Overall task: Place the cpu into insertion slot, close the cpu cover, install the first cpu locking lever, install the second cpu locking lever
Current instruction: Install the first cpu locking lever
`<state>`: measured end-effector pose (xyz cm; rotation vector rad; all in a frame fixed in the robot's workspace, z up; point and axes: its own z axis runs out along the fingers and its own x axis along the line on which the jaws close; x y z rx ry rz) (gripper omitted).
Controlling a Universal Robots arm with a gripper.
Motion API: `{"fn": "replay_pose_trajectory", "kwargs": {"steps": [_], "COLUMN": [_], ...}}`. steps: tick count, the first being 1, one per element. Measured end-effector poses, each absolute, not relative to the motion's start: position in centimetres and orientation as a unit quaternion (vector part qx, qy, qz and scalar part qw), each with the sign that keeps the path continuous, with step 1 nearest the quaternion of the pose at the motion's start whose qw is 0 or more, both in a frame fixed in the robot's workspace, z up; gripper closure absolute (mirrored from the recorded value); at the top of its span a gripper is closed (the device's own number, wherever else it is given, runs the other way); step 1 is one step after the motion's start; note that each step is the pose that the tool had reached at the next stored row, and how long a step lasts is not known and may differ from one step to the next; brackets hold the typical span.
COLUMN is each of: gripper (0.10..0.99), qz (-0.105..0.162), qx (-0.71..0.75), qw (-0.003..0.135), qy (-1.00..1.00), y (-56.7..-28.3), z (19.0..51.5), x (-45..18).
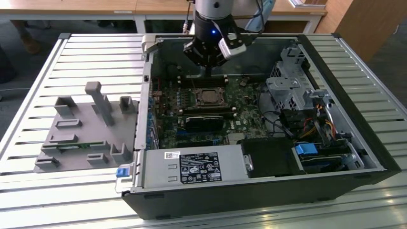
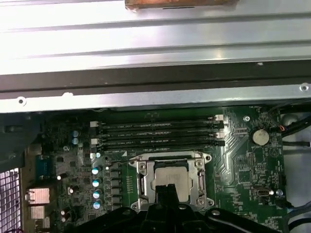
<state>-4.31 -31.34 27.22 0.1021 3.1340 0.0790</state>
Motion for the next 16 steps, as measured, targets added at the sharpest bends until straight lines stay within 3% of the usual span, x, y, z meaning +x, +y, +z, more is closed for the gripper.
{"fn": "replay_pose_trajectory", "kwargs": {"steps": [16], "gripper": [0.969], "qz": [0.026], "qx": [0.025], "qw": [0.007], "qy": [0.999], "y": [-31.3], "z": [26.6], "x": [-8.4]}}
